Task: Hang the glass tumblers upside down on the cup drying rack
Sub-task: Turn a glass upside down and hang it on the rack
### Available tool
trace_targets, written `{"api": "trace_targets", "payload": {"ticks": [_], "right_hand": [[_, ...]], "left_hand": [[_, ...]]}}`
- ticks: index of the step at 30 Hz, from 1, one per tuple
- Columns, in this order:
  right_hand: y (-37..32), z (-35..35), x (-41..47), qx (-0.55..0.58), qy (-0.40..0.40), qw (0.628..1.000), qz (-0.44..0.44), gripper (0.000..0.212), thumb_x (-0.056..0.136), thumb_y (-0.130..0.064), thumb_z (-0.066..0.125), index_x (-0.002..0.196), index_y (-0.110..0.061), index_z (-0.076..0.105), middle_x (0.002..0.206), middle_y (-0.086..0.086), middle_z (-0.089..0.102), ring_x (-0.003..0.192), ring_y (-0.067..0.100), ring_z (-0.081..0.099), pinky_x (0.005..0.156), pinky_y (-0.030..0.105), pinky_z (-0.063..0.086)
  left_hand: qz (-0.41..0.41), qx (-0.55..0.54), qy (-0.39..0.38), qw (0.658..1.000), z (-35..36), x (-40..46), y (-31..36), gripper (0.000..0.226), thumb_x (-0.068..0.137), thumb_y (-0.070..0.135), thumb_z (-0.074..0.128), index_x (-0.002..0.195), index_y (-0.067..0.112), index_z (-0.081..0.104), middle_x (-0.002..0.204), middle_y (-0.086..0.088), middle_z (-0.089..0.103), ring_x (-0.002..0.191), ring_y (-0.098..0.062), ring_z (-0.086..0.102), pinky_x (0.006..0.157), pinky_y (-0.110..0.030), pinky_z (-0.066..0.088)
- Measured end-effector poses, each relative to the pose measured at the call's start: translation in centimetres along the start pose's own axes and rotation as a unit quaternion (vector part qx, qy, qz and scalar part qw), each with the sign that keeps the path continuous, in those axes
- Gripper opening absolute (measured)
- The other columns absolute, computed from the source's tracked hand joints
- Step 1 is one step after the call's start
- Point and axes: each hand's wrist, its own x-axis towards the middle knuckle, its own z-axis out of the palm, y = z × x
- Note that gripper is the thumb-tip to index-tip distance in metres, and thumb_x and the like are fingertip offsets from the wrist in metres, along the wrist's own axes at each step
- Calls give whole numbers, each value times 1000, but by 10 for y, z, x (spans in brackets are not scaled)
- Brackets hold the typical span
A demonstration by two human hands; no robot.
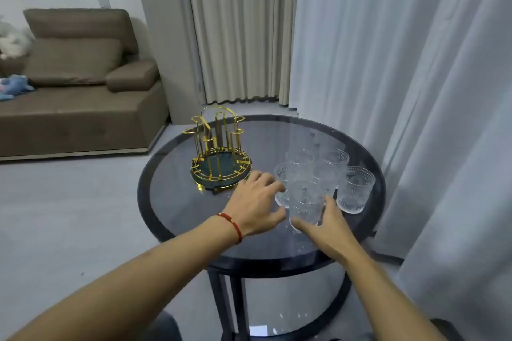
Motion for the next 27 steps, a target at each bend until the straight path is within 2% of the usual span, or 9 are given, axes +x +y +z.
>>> {"api": "trace_targets", "payload": {"ticks": [7, 11, 13, 15, 18, 21, 23, 24, 27], "right_hand": [[-3, 2, 4, -96, 19, 995, -35, 75, 71, -56, 78, 129, -27, 40, 126, 4, 67, 108, 29, 64, 87, 44, 54], [-3, -4, -2, -135, 32, 976, -167, 79, 66, -70, 75, 132, -38, 43, 122, -8, 52, 102, 15, 57, 80, 26, 49], [-11, -4, -2, -102, 25, 970, -218, 90, 67, -74, 77, 143, -37, 47, 124, -9, 46, 109, 8, 54, 84, 11, 43], [-26, -2, -4, -47, 21, 970, -236, 86, 69, -76, 74, 145, -42, 49, 126, -12, 45, 117, -3, 52, 89, 4, 41], [-54, 16, -3, 80, -16, 984, -158, 72, 83, -80, 58, 147, -52, 41, 138, -20, 49, 114, -15, 57, 86, 12, 49], [-86, 39, 11, 157, -56, 983, -78, 61, 88, -72, 52, 142, -45, 41, 132, -7, 65, 94, 6, 76, 92, 37, 58], [-108, 43, 28, 163, -46, 982, -80, 47, 94, -56, 62, 135, -40, 46, 128, 0, 66, 81, 14, 79, 92, 49, 60], [-117, 42, 37, 153, -29, 984, -88, 44, 95, -52, 65, 133, -40, 47, 129, 1, 65, 78, 14, 79, 92, 51, 60], [-144, 22, 72, 102, 59, 987, -111, 53, 86, -59, 70, 132, -44, 47, 128, -4, 62, 73, 12, 77, 90, 53, 59]], "left_hand": [[-178, -339, -37, 923, 38, 3, 20, 88, 75, 59, 70, 147, 25, 33, 137, -3, 49, 120, -21, 52, 102, -43, 49], [-208, -466, -41, 859, 36, 5, 15, 82, 68, 63, 78, 138, 34, 44, 122, 1, 59, 106, -17, 63, 87, -42, 60], [-229, -565, -17, 792, 30, 5, 7, 66, 67, 56, 82, 124, 33, 57, 117, -5, 62, 100, -18, 68, 75, -40, 63], [-239, -680, 3, 693, 23, 5, -11, 62, 71, 45, 83, 123, 19, 62, 121, -15, 64, 105, -25, 69, 69, -42, 62], [-204, -770, 20, 604, 15, 1, -41, 59, 84, 35, 74, 127, -2, 58, 123, -26, 63, 106, -39, 66, 72, -47, 61], [-165, -814, 19, 557, 19, 1, -69, 62, 90, 37, 68, 135, -2, 52, 135, -27, 60, 119, -41, 61, 94, -59, 54], [-164, -812, 51, 558, 23, 2, -87, 56, 92, 42, 66, 136, 7, 57, 134, -21, 63, 122, -37, 61, 99, -60, 51], [-192, -775, 87, 595, 25, 3, -97, 52, 91, 48, 66, 130, 14, 63, 127, -14, 69, 118, -33, 64, 95, -55, 55], [-310, -424, 205, 826, 45, -6, -129, 36, 90, 52, 59, 109, 23, 70, 112, -4, 65, 112, -26, 59, 86, -39, 57]]}}
